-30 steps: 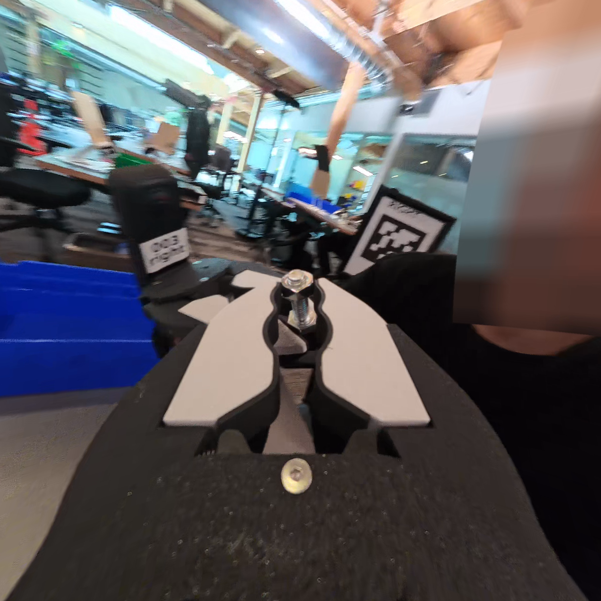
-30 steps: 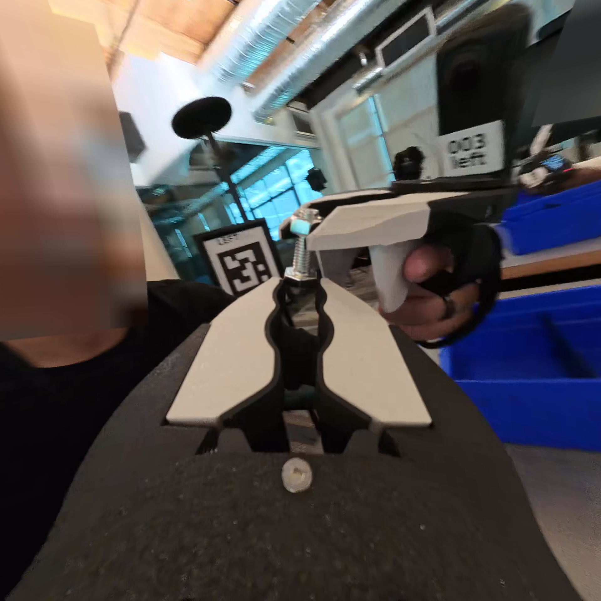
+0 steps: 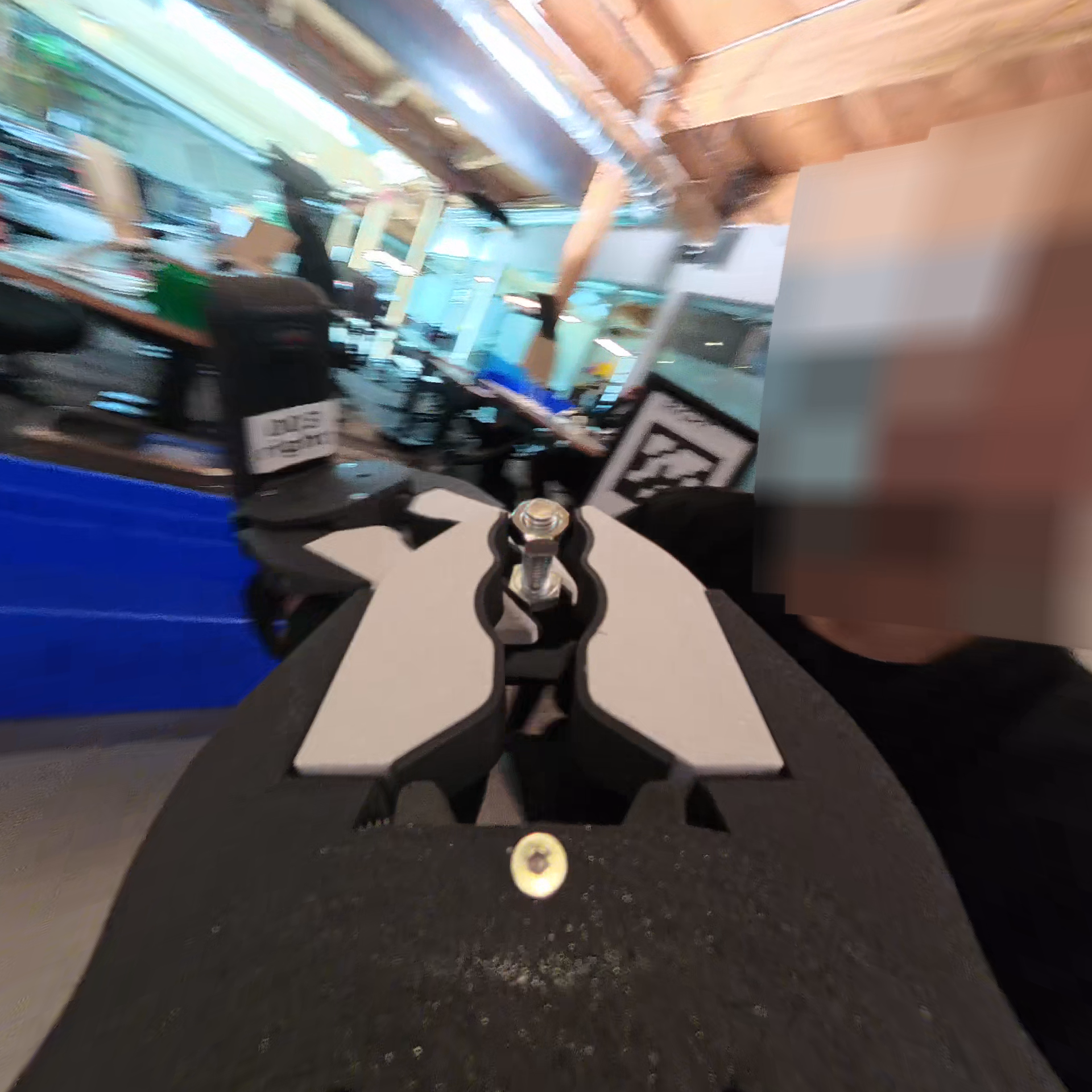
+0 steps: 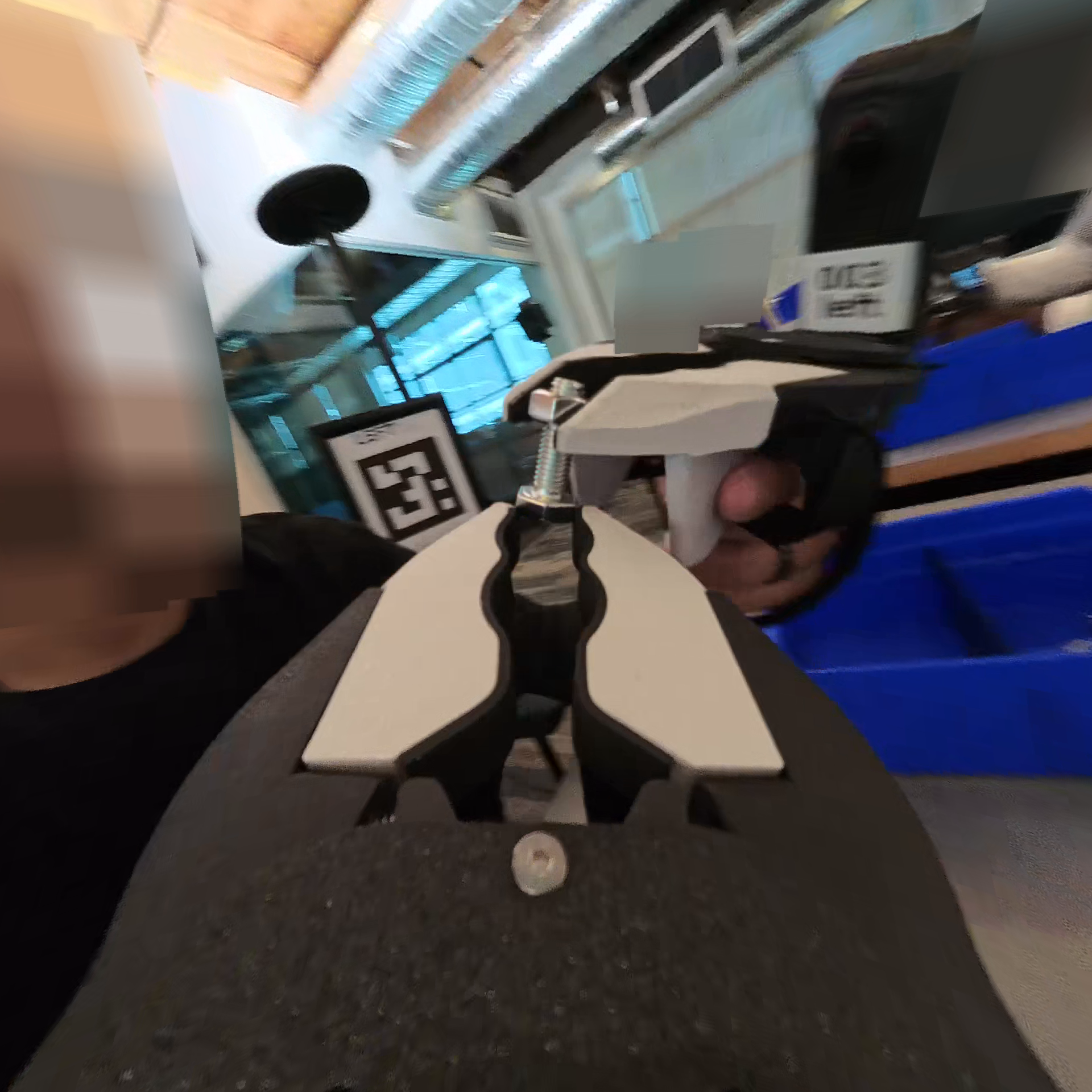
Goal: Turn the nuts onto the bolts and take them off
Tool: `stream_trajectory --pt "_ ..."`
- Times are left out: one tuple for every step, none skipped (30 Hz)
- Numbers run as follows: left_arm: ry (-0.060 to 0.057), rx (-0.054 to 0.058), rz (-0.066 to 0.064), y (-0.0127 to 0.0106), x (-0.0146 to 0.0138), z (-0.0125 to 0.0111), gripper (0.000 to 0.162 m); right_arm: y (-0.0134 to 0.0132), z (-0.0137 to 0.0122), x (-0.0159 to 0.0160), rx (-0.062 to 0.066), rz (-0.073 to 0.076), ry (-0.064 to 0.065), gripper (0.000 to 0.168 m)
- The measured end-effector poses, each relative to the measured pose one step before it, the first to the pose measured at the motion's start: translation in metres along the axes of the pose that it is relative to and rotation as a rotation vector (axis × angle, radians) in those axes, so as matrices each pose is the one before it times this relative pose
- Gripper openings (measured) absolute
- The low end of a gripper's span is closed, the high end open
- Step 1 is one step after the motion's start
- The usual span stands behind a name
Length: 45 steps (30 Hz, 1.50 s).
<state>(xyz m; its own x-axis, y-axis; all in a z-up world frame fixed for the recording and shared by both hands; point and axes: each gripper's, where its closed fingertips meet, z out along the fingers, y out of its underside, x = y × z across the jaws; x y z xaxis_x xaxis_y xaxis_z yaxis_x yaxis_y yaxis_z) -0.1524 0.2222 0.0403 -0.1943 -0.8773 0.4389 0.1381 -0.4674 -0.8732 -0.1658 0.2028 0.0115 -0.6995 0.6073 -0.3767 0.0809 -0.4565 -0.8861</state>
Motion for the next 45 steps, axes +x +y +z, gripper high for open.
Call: stream_trajectory --pt "0.0799 -0.0075 -0.0307 0.00345 0.00597 0.00097 0.019 0.00329 0.00276 -0.00473 -0.0116 0.0225 -0.0416 0.017" --pt "0.0475 -0.0059 -0.0272 0.00293 0.00168 0.00080 0.019 0.00311 0.00200 -0.00026 -0.0098 -0.0048 -0.0031 0.017" --pt "0.0219 -0.0008 -0.0221 0.00114 -0.00095 -0.00016 0.019 0.00213 0.00093 0.00239 -0.0089 -0.0177 0.0200 0.017" --pt "-0.0045 0.0022 -0.0077 -0.00010 -0.00291 -0.00093 0.024 0.00110 0.00005 0.00314 -0.0111 -0.0112 0.0262 0.017" --pt "-0.0315 0.0080 0.0022 -0.00199 -0.00446 -0.00172 0.033 0.00045 -0.00088 0.00338 -0.0115 -0.0082 0.0294 0.017" --pt "-0.0496 0.0139 0.0093 -0.00364 -0.00415 -0.00287 0.048 -0.00025 -0.00158 0.00442 -0.0090 -0.0180 0.0419 0.017" --pt "-0.0696 0.0238 0.0180 -0.00547 -0.00434 -0.00417 0.061 -0.00112 -0.00237 0.00473 -0.0053 -0.0263 0.0495 0.017" --pt "-0.0964 0.0244 0.0377 -0.00531 -0.00631 -0.00562 0.063 -0.00186 -0.00269 0.00434 -0.0044 -0.0211 0.0466 0.017" --pt "-0.1288 0.0117 0.0621 -0.00246 -0.01031 -0.00659 0.065 -0.00203 -0.00304 0.00517 -0.0058 -0.0193 0.0511 0.017" --pt "-0.1580 0.0029 0.0812 0.00033 -0.01460 -0.00743 0.067 -0.00306 -0.00397 0.00693 0.0012 -0.0281 0.0664 0.017" --pt "-0.1804 0.0142 0.0878 0.00164 -0.01830 -0.00822 0.069 -0.00313 -0.00446 0.00772 0.0020 -0.0278 0.0691 0.017" --pt "-0.1849 0.0308 0.0804 0.00374 -0.01968 -0.00848 0.070 -0.00233 -0.00489 0.00969 -0.0040 -0.0179 0.0742 0.017" --pt "-0.1891 0.0413 0.0605 0.00602 -0.02095 -0.00876 0.070 -0.00142 -0.00540 0.01300 -0.0072 -0.0127 0.0903 0.017" --pt "-0.1721 0.0357 0.0530 0.00821 -0.01863 -0.00826 0.070 -0.00165 -0.00527 0.01196 0.0007 -0.0181 0.0749 0.017" --pt "-0.1470 0.0196 0.0584 0.00942 -0.01495 -0.00729 0.069 -0.00161 -0.00415 0.00826 0.0054 -0.0138 0.0414 0.017" --pt "-0.1211 0.0025 0.0511 0.00983 -0.01088 -0.00574 0.065 -0.00058 -0.00272 0.00564 -0.0005 0.0082 0.0181 0.017" --pt "-0.0596 -0.0029 0.0300 0.00845 -0.00190 -0.00315 0.063 0.00009 -0.00194 0.00467 -0.0039 0.0198 0.0119 0.017" --pt "-0.0012 -0.0137 0.0188 0.00776 0.00639 -0.00124 0.063 -0.00148 -0.00191 0.00296 0.0089 0.0065 0.0080 0.017" --pt "-0.0045 -0.0266 0.0172 0.00866 0.00586 -0.00004 0.064 -0.00102 -0.00154 0.00240 0.0040 -0.0028 0.0118 0.017" --pt "-0.0006 -0.0211 0.0215 0.00866 0.00577 0.00133 0.064 0.00019 -0.00131 0.00244 -0.0085 -0.0094 0.0177 0.017" --pt "0.0056 -0.0244 0.0218 0.01005 0.00574 0.00237 0.064 -0.00065 -0.00166 0.00172 -0.0086 -0.0150 0.0173 0.017" --pt "0.0100 -0.0250 0.0101 0.01096 0.00523 0.00332 0.066 -0.00276 -0.00292 0.00110 -0.0020 -0.0204 0.0149 0.017" --pt "0.0280 -0.0238 -0.0050 0.01172 0.00696 0.00387 0.067 -0.00440 -0.00487 0.00248 -0.0047 -0.0203 0.0235 0.017" --pt "0.0397 -0.0271 -0.0200 0.01239 0.00801 0.00433 0.067 -0.00686 -0.00745 0.00364 0.0008 -0.0230 0.0307 0.017" --pt "0.0457 -0.0227 -0.0242 0.01154 0.00791 0.00453 0.067 -0.00921 -0.01041 0.00515 0.0078 -0.0282 0.0373 0.016" --pt "0.0500 -0.0197 -0.0224 0.00984 0.00795 0.00465 0.067 -0.01038 -0.01335 0.00770 0.0102 -0.0319 0.0502 0.017" --pt "0.0549 -0.0231 -0.0172 0.00840 0.00829 0.00469 0.068 -0.00991 -0.01546 0.01119 0.0050 -0.0342 0.0649 0.017" --pt "0.0423 -0.0325 -0.0148 0.00736 0.00632 0.00357 0.069 -0.00688 -0.01645 0.01547 -0.0144 -0.0377 0.0791 0.017" --pt "0.0270 -0.0264 -0.0123 0.00522 0.00422 0.00168 0.070 -0.00089 -0.01599 0.02003 -0.0484 -0.0432 0.0945 0.017" --pt "0.0183 -0.0031 -0.0073 0.00160 0.00337 0.00008 0.069 0.00663 -0.01443 0.02460 -0.0809 -0.0435 0.1085 0.017" --pt "0.0074 0.0080 -0.0023 -0.00057 0.00185 -0.00079 0.068 0.01429 -0.01121 0.02755 -0.1038 -0.0320 0.1142 0.017" --pt "-0.0033 0.0036 0.0047 -0.00079 0.00023 -0.00046 0.068 0.02035 -0.00651 0.02893 -0.1157 -0.0133 0.1125 0.017" --pt "-0.0063 -0.0036 0.0126 -0.00022 -0.00052 0.00001 0.067 0.02432 -0.00028 0.02673 -0.1185 0.0147 0.0916 0.017" --pt "-0.0134 -0.0096 0.0152 0.00098 -0.00193 0.00049 0.066 0.02682 0.00624 0.02111 -0.1225 0.0448 0.0514 0.017" --pt "-0.0179 -0.0126 0.0126 0.00225 -0.00305 0.00085 0.065 0.02424 0.01185 0.01469 -0.1102 0.0578 0.0090 0.017" --pt "-0.0198 -0.0192 0.0067 0.00368 -0.00376 0.00135 0.064 0.01886 0.01562 0.00927 -0.0865 0.0546 -0.0251 0.017" --pt "-0.0144 -0.0194 -0.0053 0.00390 -0.00338 0.00148 0.064 0.01464 0.01782 0.00496 -0.0703 0.0407 -0.0456 0.017" --pt "0.0053 -0.0090 -0.0179 0.00226 -0.00076 0.00126 0.064 0.01422 0.01902 0.00149 -0.0744 0.0285 -0.0581 0.017" --pt "0.0226 -0.0018 -0.0249 0.00067 0.00148 0.00052 0.064 0.01497 0.01945 0.00208 -0.0882 0.0154 -0.0411 0.018" --pt "0.0199 0.0021 -0.0251 -0.00065 0.00100 -0.00024 0.064 0.01495 0.01892 0.00623 -0.0953 0.0025 0.0045 0.018" --pt "0.0083 0.0065 -0.0179 -0.00133 -0.00061 -0.00087 0.065 0.01529 0.01732 0.00791 -0.1051 -0.0072 0.0338 0.018" --pt "0.0009 0.0028 -0.0084 -0.00092 -0.00153 -0.00075 0.065 0.01259 0.01541 0.00567 -0.0932 -0.0087 0.0309 0.017" --pt "-0.0023 -0.0032 -0.0043 0.00000 -0.00198 -0.00059 0.065 0.00727 0.01299 0.00031 -0.0612 0.0014 -0.0046 0.012" --pt "-0.0025 -0.0010 -0.0060 -0.00012 -0.00191 -0.00061 0.065 0.00167 0.00930 -0.00175 -0.0292 0.0102 -0.0215 0.001" --pt "0.0027 0.0019 -0.0096 -0.00035 -0.00081 -0.00048 0.065 -0.00125 0.00492 0.00309 -0.0070 0.0065 0.0147 0.001"
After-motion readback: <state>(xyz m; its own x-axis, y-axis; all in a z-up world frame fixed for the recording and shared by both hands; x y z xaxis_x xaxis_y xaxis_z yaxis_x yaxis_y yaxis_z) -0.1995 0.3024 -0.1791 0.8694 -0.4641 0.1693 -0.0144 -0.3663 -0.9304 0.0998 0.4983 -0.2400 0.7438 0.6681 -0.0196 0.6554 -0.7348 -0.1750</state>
